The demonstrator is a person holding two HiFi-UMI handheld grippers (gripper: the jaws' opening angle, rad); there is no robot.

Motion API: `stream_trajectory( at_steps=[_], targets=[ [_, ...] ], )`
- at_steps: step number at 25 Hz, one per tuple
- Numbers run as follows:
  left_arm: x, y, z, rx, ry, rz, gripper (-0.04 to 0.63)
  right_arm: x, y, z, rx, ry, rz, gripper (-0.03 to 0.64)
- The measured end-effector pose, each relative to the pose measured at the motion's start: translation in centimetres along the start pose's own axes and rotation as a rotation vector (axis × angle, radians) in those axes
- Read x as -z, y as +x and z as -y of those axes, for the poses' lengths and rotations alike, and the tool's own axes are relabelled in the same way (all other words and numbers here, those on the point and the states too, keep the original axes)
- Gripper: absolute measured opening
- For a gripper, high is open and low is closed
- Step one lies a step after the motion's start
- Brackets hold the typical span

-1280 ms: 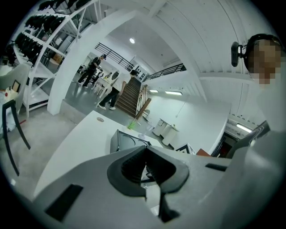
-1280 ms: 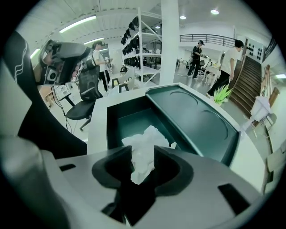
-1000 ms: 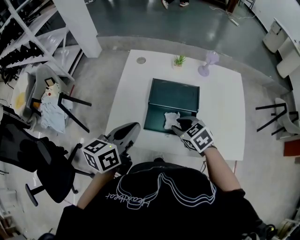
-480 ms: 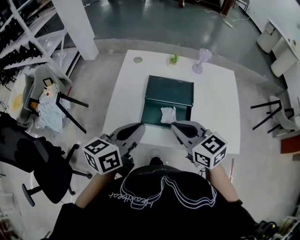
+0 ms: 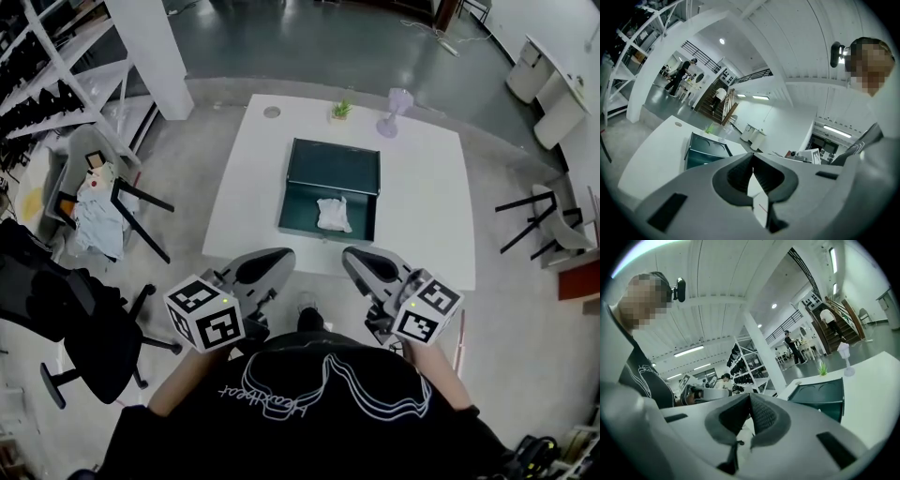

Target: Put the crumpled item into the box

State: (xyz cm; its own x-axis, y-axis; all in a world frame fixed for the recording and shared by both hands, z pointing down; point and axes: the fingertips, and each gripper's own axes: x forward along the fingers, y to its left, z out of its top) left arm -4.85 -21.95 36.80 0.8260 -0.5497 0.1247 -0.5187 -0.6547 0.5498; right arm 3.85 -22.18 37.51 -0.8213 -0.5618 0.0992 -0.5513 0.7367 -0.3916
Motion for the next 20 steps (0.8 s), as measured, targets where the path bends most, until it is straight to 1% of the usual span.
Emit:
stream_trajectory(
  at_steps=[4,7,13,20],
  targets=[
    [0.6,-0.8,1.3,0.018,0.01,0.002,0.005,0.7,-0.8,-1.8,-0.022,-0.014,0.0,0.003],
    [1.3,-1.0,1.8,0.025,0.009,-0.005,0.005,1.3,-1.4,-2.4,-0.018,-0.009,0.004,0.003],
    [2.2,-1.0,2.7,0.037,0.009,-0.021,0.005,2.3,-2.7,-2.8,0.002,0.001,0.004,0.003],
    [2.4,-0.6,2.9,0.044,0.009,-0.031,0.005,2.4,-3.2,-2.6,0.015,0.009,0.005,0.003]
  ],
)
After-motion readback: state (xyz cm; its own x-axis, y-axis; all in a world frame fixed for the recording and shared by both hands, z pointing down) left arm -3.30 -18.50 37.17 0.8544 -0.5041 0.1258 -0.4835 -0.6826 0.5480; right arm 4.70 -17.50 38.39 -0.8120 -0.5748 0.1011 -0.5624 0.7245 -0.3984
